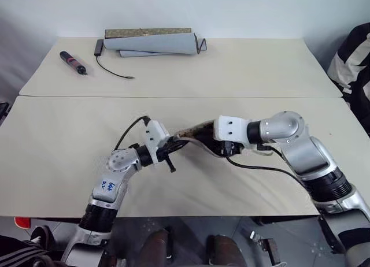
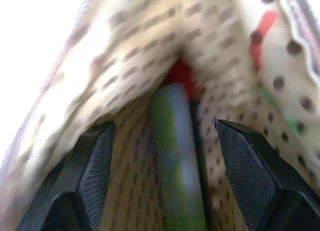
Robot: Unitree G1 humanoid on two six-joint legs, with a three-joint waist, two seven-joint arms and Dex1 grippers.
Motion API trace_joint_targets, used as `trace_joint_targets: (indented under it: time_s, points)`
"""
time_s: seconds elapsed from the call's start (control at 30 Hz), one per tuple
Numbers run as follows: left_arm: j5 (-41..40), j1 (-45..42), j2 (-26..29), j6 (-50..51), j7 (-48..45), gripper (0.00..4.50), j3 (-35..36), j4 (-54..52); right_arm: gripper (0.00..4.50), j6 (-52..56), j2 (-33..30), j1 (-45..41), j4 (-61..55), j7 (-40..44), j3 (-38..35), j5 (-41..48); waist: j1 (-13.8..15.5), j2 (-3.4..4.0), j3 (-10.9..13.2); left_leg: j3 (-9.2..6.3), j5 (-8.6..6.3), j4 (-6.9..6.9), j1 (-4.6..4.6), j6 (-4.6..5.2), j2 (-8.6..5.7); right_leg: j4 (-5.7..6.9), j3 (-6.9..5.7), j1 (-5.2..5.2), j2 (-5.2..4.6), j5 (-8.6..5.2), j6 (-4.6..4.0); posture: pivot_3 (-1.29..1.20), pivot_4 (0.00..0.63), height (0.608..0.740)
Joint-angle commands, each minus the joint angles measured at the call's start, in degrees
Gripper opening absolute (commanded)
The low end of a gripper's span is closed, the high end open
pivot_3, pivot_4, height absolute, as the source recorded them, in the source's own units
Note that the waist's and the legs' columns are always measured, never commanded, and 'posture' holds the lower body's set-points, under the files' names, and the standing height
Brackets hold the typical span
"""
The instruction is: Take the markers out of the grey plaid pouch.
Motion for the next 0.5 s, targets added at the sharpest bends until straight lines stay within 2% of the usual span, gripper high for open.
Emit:
trace_joint_targets:
  time_s: [0.03, 0.2, 0.33, 0.5]
  points:
    - [-0.4, -1.0, 0.3, 0.2, -0.3, 0.00, 0.2, -1.9, 3.32, -4.3, -0.7, -0.4, -1.6, 0.1, -1.4, 0.4, 0.0, 0.00, 0.0, 0.01, 0.00, 0.00, 0.00, 0.00, 0.00, 0.01, 0.00, -0.01, 0.01, 0.00, 0.00, 0.00, 0.150, 0.740]
    - [0.8, 0.5, 0.7, -0.2, -1.6, 0.00, -2.6, -3.5, 3.32, -0.5, 0.3, -1.1, -0.9, -1.0, -1.9, 0.8, -0.1, 0.00, 0.0, 0.02, 0.07, 0.00, 0.00, 0.10, 0.02, 0.06, 0.00, 0.02, 0.04, 0.00, 0.00, 0.00, 0.150, 0.740]
    - [0.4, 0.9, 0.9, -0.2, -2.0, 0.00, -2.6, -3.9, 3.32, 0.5, -1.4, 0.7, 0.4, -1.1, -0.2, -1.7, 0.0, 0.00, 0.0, 0.01, 0.03, 0.00, 0.00, 0.04, 0.02, 0.01, 0.01, 0.01, 0.04, 0.00, 0.00, 0.00, 0.150, 0.740]
    - [0.0, 0.7, 0.7, 0.5, -1.7, 0.00, -2.1, -4.0, 3.32, 3.3, 0.0, 1.3, -1.1, -1.6, 0.2, -1.4, 0.0, 0.00, 0.0, 0.01, -0.01, 0.00, 0.00, -0.02, 0.03, -0.03, 0.01, 0.00, 0.03, 0.00, 0.00, 0.00, 0.150, 0.740]
